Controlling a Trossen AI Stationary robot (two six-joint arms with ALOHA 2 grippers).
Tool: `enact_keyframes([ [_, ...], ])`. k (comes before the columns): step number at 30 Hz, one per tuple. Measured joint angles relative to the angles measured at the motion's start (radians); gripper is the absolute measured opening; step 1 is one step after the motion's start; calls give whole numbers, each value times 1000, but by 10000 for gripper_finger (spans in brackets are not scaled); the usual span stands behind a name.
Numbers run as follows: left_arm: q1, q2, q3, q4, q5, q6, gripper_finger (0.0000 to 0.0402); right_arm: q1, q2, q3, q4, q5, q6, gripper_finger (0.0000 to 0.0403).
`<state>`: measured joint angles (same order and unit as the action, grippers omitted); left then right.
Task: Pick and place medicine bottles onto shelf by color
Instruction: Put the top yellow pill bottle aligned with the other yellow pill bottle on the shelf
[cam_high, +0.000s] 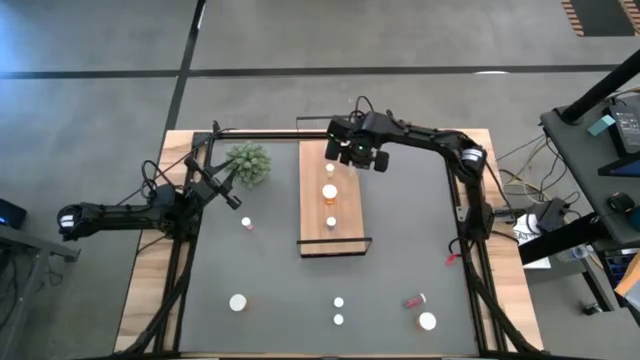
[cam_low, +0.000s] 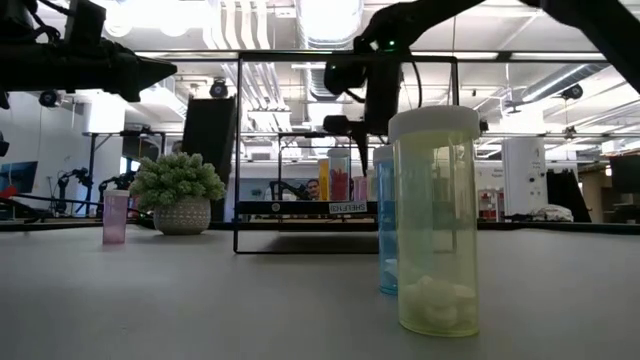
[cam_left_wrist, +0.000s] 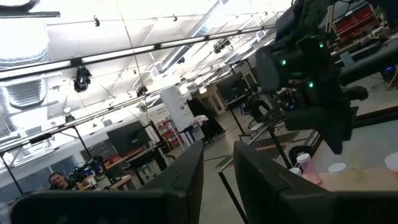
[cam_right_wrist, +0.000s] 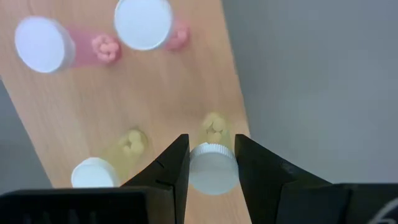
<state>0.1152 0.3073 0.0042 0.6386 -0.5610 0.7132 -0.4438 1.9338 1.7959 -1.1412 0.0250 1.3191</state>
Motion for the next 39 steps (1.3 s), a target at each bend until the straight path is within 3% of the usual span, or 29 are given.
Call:
enact_keyframes([
  [14,0,0,0,0,0,0,72,-9,199,311,-212,-18,-93,105],
  [39,0,0,0,0,0,0,72,3,197,318,-210,-29,-108,107],
])
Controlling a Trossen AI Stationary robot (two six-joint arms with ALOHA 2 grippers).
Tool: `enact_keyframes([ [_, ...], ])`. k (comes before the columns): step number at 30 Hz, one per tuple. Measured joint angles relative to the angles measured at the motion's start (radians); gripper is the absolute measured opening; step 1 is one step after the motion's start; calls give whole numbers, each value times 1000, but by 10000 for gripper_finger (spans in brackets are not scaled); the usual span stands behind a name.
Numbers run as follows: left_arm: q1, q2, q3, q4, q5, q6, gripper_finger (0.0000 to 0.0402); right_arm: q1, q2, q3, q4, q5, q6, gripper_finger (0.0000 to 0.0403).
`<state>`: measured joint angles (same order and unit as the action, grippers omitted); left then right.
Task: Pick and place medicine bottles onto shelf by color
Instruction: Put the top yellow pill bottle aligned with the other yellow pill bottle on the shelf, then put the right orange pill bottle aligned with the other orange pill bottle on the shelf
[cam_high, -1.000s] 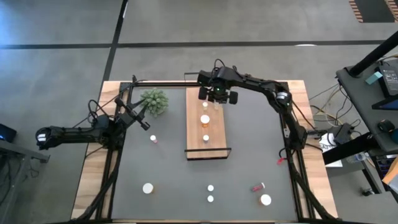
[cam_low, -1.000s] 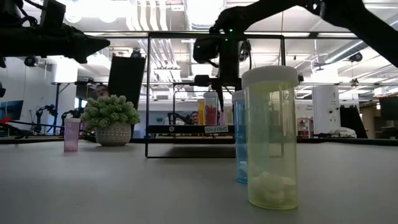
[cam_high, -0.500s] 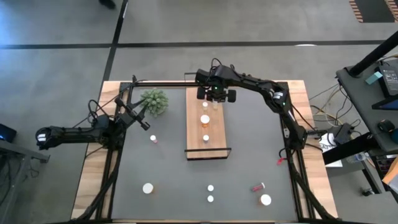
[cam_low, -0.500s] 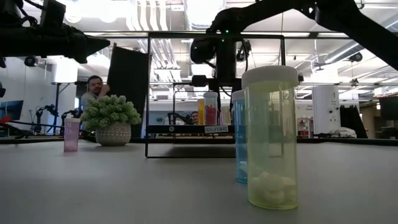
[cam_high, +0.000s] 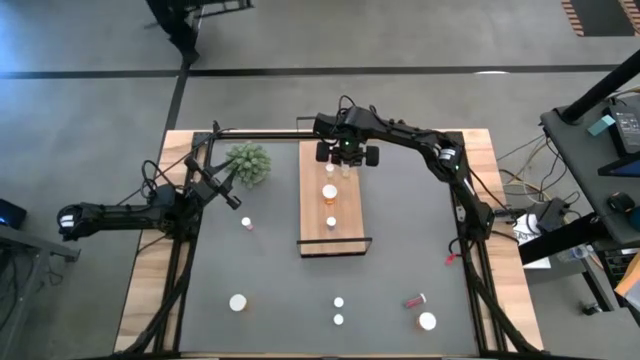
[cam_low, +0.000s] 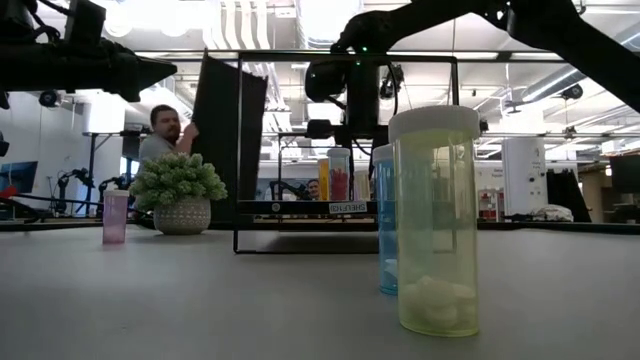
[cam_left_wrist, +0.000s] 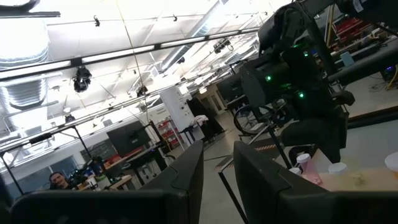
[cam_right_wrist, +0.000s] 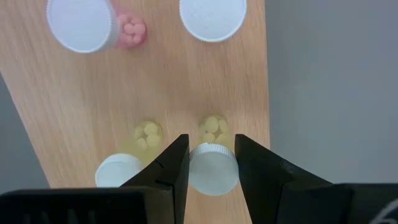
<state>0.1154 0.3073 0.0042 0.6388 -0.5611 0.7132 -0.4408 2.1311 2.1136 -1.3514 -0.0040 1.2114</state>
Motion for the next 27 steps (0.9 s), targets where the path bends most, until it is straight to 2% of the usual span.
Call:
enact_keyframes([
  [12,0,0,0,0,0,0,72,0,-1,0,-1,4,-46,115],
  [27,0,0,0,0,0,0,72,0,-10,1,-40,5,-73,210],
])
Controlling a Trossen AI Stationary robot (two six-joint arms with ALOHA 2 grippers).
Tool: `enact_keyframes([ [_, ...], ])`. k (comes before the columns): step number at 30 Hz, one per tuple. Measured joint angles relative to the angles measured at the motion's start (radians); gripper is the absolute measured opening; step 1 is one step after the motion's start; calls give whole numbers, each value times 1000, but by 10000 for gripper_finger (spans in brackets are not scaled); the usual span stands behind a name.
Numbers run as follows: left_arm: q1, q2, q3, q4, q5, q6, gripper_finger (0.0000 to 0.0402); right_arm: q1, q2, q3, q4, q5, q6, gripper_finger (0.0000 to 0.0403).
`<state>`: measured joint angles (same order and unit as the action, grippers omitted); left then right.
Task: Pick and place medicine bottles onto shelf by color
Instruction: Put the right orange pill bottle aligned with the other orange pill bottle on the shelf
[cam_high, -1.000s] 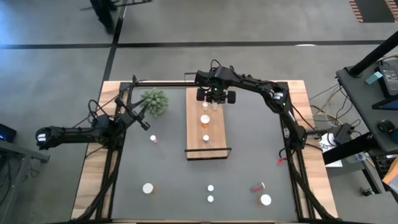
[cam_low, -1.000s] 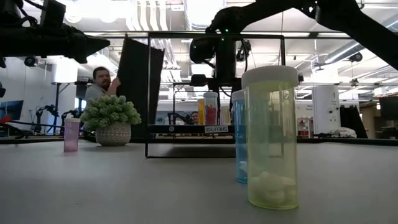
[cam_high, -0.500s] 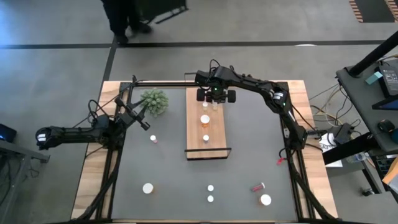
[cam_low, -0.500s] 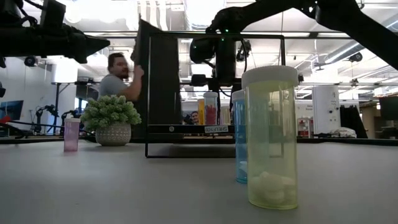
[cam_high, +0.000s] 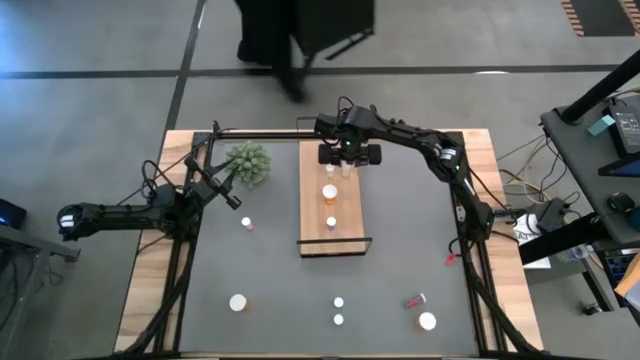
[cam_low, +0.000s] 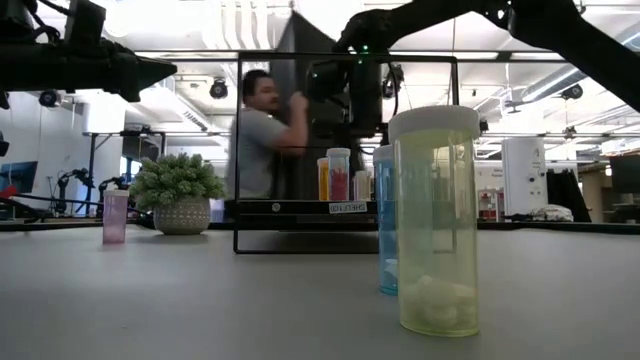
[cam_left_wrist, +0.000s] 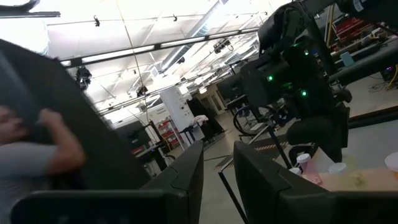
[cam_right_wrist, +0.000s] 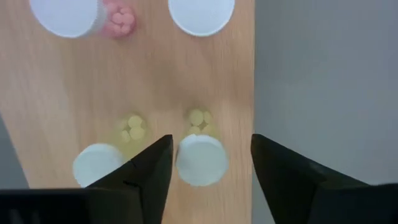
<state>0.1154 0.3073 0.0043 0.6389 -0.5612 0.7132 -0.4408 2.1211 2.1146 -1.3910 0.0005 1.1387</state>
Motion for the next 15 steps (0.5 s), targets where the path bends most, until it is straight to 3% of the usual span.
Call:
enact_keyframes([
  [15,0,0,0,0,0,0,72,9,-166,2,-139,30,11,228],
])
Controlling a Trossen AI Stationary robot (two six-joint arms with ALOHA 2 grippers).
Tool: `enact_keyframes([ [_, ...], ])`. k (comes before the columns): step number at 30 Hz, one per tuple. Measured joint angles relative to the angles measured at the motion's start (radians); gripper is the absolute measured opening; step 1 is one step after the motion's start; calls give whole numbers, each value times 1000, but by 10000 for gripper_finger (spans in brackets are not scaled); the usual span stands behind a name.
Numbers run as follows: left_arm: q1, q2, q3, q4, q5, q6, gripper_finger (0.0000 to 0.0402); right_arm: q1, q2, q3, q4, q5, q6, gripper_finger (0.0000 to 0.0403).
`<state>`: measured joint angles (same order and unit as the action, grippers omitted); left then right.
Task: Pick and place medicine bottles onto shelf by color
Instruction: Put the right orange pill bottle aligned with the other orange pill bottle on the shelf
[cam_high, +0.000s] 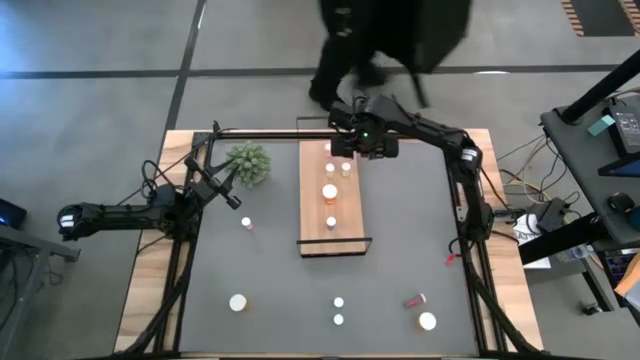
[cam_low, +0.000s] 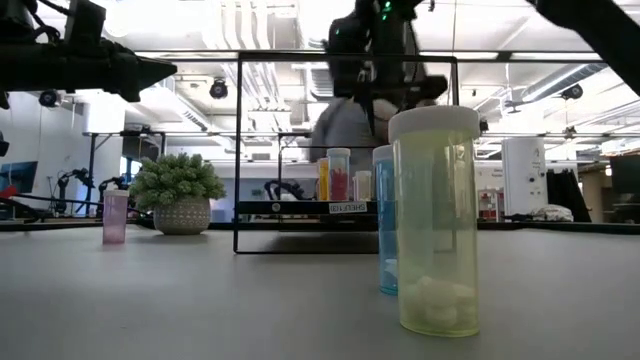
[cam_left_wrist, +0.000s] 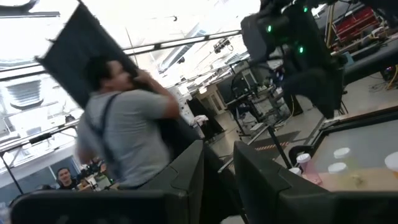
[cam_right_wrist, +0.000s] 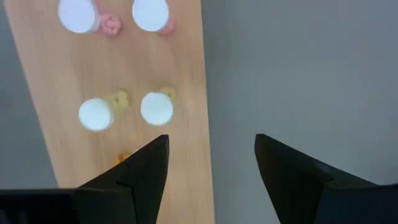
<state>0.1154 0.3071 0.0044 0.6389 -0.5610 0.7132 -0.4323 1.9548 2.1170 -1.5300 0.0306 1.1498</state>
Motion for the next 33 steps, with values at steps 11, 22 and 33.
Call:
enact_keyframes([
  [11,0,0,0,0,0,0,72,115,-176,-130,-41,50,174,228],
  [22,0,0,0,0,0,0,72,303,-423,-530,26,41,400,228],
  [33,0,0,0,0,0,0,72,687,-717,-900,193,-3,834,228],
])
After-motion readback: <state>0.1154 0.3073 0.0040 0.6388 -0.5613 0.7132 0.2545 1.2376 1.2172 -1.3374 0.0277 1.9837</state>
